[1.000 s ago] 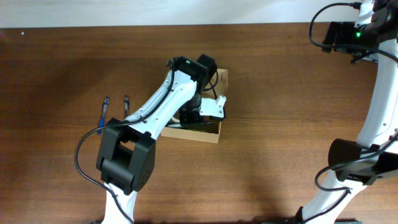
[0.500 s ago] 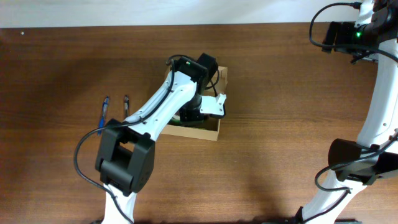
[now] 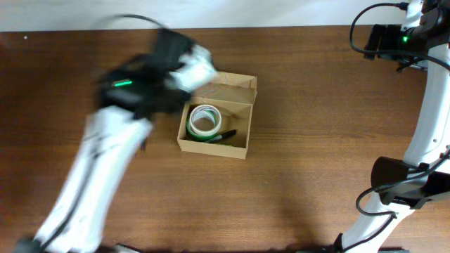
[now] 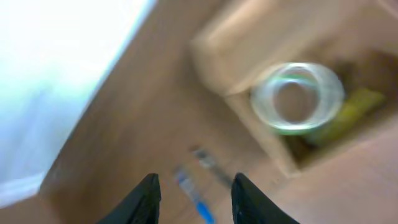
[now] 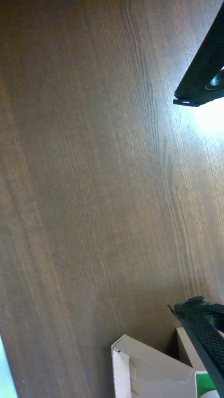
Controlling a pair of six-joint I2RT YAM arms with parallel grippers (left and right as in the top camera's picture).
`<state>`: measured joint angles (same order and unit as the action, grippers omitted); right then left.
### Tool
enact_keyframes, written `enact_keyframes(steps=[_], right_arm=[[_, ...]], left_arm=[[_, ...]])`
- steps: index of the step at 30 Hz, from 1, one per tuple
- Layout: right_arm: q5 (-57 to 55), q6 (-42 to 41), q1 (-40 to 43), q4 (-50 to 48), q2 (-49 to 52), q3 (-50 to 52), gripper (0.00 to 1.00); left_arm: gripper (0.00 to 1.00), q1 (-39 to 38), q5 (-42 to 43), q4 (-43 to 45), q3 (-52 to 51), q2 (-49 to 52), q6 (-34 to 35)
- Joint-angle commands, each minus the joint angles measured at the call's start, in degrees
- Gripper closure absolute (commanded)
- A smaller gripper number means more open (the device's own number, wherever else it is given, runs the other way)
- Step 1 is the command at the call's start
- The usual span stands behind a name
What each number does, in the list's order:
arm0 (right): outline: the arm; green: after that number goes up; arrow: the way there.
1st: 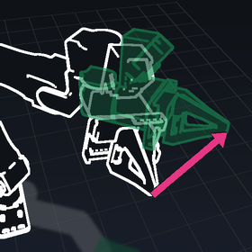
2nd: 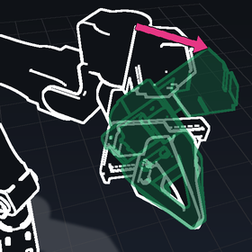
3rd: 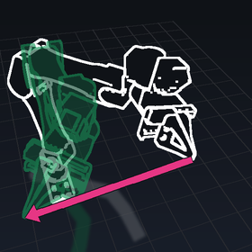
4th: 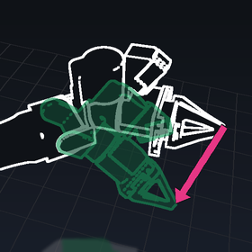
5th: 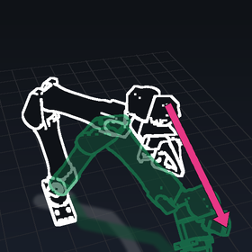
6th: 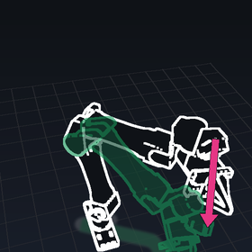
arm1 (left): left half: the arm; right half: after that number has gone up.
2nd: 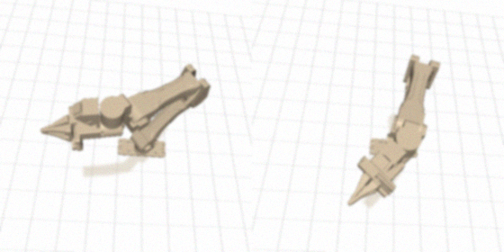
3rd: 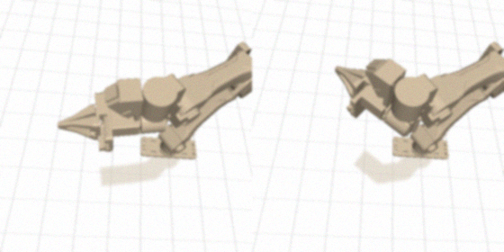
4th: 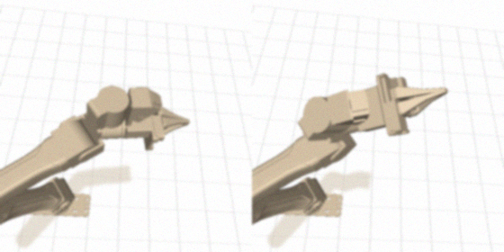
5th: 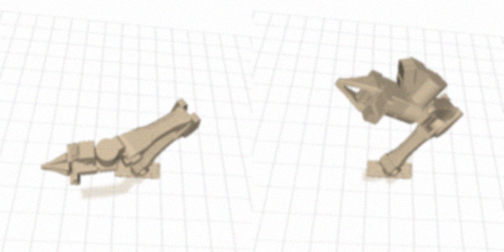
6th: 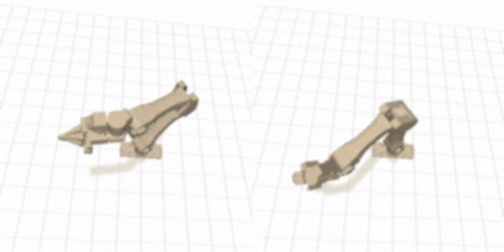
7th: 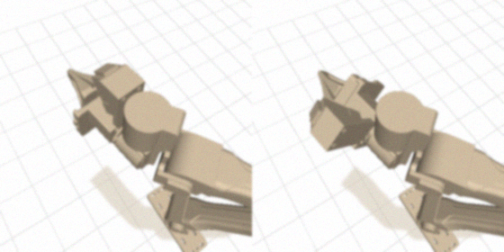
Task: Pack container
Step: 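Move the left gripper back to the blue pen and grasp it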
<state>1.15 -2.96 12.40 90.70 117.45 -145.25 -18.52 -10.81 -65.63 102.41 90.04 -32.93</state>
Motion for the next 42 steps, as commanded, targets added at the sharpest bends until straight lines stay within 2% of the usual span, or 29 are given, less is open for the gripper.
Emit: enact_keyframes(steps=[1,6,10,21,27,42], right_arm=[[0.3,-0.3,0.4,0.0,0.3,0.1,0.01],[0.3,-0.4,0.4,0.0,0.3,0.1,0.01],[0.3,-0.4,0.4,0.0,0.3,0.1,0.01],[0.3,-0.4,0.4,0.0,0.3,0.1,0.01],[0.3,-0.3,0.4,0.0,0.3,0.1,0.01],[0.3,-0.4,0.4,0.0,0.3,0.1,0.01]], left_arm=[[0.6,10.5,-0.2,3.1,-6.5,-4.1,10.6],[0.57,22.5,9.5,11.2,-18.3,-4.1,11.7],[0.57,26.2,9.8,15.8,-24.7,-0.5,11.6],[0.57,27.4,8.8,13.1,-25.6,13.7,16.7],[0.57,28.0,3.0,13.2,-25.7,17.5,17.0],[0.57,31.4,3.5,15.4,-25.7,24.3,17.6]])
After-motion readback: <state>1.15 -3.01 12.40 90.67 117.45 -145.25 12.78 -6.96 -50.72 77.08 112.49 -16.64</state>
